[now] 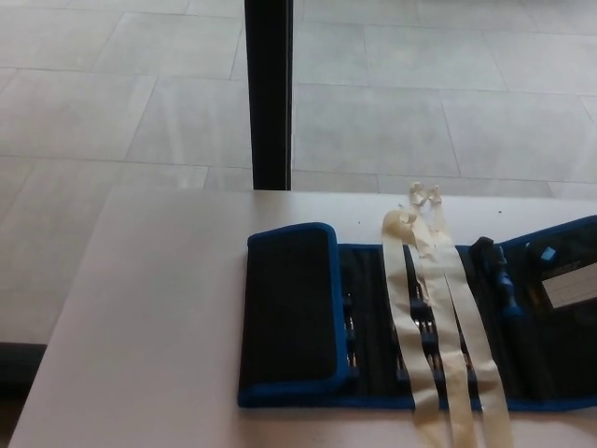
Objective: The robot uses its right hand to lift an edge of the toolkit kept in middle of the desk and make one fold in it
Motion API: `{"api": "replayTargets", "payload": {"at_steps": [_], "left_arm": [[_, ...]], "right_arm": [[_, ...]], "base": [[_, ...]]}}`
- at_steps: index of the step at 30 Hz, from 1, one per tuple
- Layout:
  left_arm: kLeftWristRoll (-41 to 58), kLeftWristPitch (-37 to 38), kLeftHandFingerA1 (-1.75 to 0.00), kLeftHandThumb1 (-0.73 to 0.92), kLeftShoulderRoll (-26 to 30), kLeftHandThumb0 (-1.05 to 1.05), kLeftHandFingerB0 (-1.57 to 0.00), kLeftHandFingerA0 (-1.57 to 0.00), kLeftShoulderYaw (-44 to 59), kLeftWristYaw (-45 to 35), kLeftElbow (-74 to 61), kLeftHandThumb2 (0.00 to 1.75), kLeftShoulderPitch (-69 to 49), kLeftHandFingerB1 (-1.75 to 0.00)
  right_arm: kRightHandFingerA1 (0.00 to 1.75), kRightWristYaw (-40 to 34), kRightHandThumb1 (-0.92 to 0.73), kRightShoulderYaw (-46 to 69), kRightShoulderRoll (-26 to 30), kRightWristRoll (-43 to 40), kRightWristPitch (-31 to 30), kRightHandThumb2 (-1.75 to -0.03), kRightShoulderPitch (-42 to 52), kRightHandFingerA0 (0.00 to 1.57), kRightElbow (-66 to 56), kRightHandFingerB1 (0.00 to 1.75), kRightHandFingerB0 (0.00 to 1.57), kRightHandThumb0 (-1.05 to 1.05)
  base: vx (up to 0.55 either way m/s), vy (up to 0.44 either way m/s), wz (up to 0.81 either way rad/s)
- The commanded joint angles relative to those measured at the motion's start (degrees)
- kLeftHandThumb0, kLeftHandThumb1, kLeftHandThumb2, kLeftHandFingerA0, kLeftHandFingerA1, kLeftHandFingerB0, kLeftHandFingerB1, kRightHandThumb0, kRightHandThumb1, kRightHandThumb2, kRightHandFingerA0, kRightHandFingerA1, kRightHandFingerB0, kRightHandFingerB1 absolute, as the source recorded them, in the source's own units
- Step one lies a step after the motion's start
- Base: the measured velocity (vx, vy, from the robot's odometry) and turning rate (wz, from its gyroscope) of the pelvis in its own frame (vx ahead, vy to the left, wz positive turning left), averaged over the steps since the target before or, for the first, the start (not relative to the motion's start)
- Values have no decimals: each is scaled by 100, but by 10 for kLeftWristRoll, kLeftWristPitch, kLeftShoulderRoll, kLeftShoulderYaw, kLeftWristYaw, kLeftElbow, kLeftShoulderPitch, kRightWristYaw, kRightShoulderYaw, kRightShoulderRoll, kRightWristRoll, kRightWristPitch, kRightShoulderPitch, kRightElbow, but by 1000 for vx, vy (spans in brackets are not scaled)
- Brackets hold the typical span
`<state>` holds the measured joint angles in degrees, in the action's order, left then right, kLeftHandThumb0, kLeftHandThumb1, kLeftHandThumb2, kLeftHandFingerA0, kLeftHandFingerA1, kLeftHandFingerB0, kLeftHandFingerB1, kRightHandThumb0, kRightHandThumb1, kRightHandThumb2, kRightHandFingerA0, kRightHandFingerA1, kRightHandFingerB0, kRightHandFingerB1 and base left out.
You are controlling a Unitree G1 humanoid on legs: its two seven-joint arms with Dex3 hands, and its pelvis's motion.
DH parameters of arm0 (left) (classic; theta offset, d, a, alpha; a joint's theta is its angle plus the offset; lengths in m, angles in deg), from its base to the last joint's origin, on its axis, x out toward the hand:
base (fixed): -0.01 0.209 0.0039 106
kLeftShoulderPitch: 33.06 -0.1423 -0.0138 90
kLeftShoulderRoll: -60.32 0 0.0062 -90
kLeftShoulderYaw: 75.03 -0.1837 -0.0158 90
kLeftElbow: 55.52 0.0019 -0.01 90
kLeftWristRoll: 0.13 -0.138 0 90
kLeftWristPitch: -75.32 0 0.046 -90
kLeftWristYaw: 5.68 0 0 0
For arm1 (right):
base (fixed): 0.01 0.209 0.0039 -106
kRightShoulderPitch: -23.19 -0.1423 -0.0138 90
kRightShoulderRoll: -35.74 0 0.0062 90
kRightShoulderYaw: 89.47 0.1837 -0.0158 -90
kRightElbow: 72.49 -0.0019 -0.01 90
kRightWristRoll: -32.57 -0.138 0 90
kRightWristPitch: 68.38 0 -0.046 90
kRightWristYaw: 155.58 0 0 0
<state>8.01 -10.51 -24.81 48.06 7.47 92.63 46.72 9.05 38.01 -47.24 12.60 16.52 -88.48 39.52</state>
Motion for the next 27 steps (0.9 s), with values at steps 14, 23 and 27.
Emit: {"api": "replayTargets", "payload": {"at_steps": [14, 23, 27], "left_arm": [[18, 12, -99, 54, 14, -28, -48, -65, 3, 9, 6, 56, -2, -44], [32, 18, -103, 55, 18, -31, -49, -61, 9, 1, 21, 56, 5, -44], [34, 22, -96, 55, 18, -31, -49, -57, 9, 0, 18, 56, 5, -44]], "right_arm": [[47, 34, -64, -106, -21, 28, -118, -58, 63, 56, 7, 41, 50, -36], [48, 46, -75, -124, -38, 14, -174, -61, 50, 45, 48, 46, 39, -41], [58, 95, -62, -114, -31, -10, -194, -98, 57, 29, 59, 51, 17, -44]], "base": [[0, 0, 0], [0, 0, 0], [0, 0, 0]]}}
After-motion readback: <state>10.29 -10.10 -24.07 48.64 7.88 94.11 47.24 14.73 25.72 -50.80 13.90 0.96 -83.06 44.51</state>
